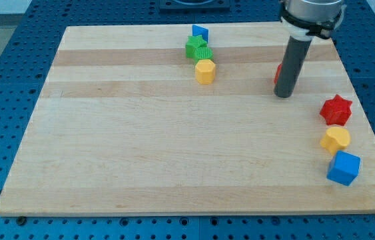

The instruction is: Move the red circle towards the right

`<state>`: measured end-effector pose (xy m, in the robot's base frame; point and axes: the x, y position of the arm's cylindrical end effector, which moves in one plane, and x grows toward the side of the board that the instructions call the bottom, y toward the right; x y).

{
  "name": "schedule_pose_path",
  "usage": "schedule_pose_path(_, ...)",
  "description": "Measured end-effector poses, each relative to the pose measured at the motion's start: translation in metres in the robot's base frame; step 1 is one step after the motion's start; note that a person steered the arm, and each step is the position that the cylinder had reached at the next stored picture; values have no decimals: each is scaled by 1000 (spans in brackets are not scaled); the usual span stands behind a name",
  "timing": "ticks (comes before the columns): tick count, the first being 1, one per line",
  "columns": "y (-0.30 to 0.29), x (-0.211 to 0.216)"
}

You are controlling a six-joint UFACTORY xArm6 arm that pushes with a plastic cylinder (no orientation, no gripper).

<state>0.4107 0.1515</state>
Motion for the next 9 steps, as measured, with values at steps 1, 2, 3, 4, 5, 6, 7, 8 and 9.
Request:
schedule_pose_path(1,-57,12)
schedule_pose_path(2,-62,-8)
schedule_pose_path(3,-19,-47)
schedule_pose_path(4,-1,-47)
schedule_pose_path(5,21,-40)
schedule_pose_path(6,42,-23)
schedule_pose_path(7,44,-21)
schedule_pose_path(8,44,-19)
schedule_pose_path(9,29,-21)
